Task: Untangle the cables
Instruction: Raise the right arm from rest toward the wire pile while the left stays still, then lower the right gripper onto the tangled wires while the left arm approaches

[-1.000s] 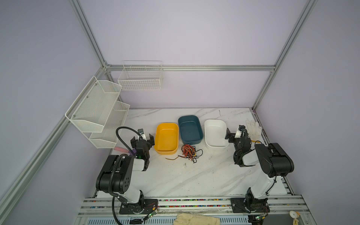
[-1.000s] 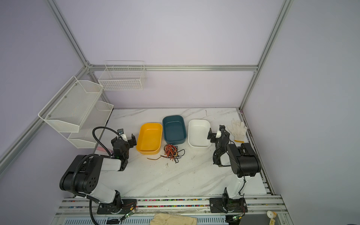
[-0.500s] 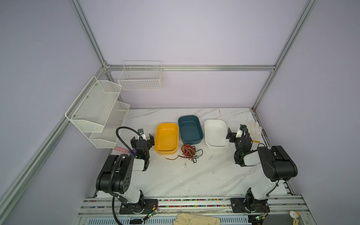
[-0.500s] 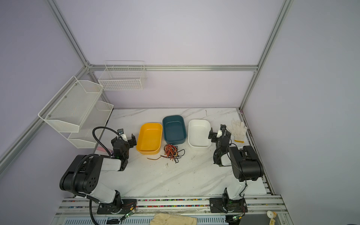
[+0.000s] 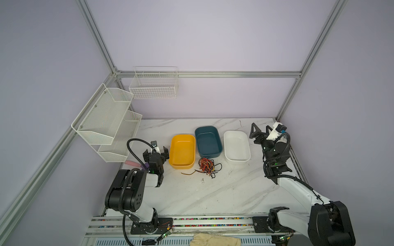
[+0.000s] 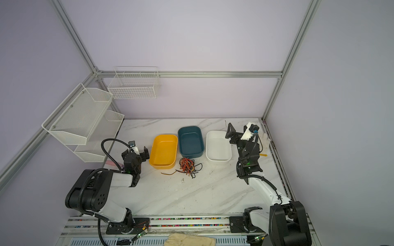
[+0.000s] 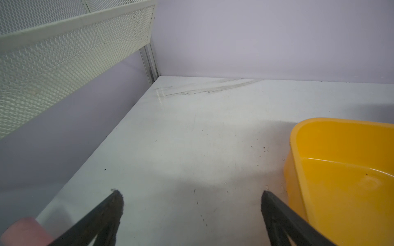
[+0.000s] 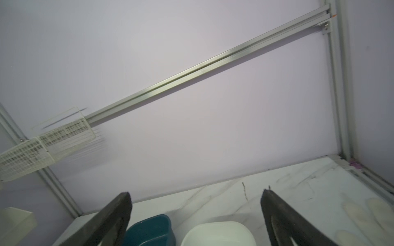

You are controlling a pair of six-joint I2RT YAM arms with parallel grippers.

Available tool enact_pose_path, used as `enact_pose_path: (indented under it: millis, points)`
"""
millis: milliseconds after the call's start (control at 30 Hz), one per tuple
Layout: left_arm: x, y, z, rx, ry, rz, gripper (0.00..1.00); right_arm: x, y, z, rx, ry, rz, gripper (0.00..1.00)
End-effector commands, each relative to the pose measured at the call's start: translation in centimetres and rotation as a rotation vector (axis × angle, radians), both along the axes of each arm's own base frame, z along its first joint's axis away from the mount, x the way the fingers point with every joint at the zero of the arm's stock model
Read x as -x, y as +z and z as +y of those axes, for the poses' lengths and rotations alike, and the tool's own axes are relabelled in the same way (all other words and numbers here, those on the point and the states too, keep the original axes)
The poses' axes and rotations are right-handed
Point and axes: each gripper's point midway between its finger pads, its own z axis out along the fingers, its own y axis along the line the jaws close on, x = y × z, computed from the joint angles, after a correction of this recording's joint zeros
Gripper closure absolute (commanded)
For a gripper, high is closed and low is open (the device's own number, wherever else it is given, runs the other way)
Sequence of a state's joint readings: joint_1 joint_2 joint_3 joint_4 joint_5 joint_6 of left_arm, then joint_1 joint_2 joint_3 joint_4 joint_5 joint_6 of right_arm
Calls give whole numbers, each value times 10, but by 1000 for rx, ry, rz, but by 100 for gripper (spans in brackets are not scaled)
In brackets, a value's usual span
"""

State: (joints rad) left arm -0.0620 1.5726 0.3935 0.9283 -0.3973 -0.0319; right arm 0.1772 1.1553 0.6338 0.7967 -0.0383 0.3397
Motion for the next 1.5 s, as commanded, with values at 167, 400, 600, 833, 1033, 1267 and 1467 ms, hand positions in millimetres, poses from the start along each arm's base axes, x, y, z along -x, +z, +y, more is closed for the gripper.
enact_pose_path:
  millis: [167, 400, 600, 833, 1033, 1267, 1467]
  points:
    - [5, 1, 2, -19, 5, -22, 0, 9, -12, 19, -330, 167, 188, 2]
    - [8, 9, 3, -26, 13, -44, 0, 0, -37, 46, -169, 237, 330, 2]
    - [22, 67, 1, -13, 5, -128, 0, 8, -65, 96, -4, 223, 480, 2]
    - [60, 164, 2, 302, 42, -294, 0, 38, -94, 141, 72, 264, 614, 10]
    - [87, 208, -32, 449, -154, -296, 0, 73, -111, 176, 61, 391, 680, 17]
    - [107, 194, -65, 583, -285, -93, 0, 102, -128, 202, 47, 477, 733, 23]
    - [125, 166, -72, 539, -315, 51, 0, 109, -151, 213, 53, 486, 769, 31]
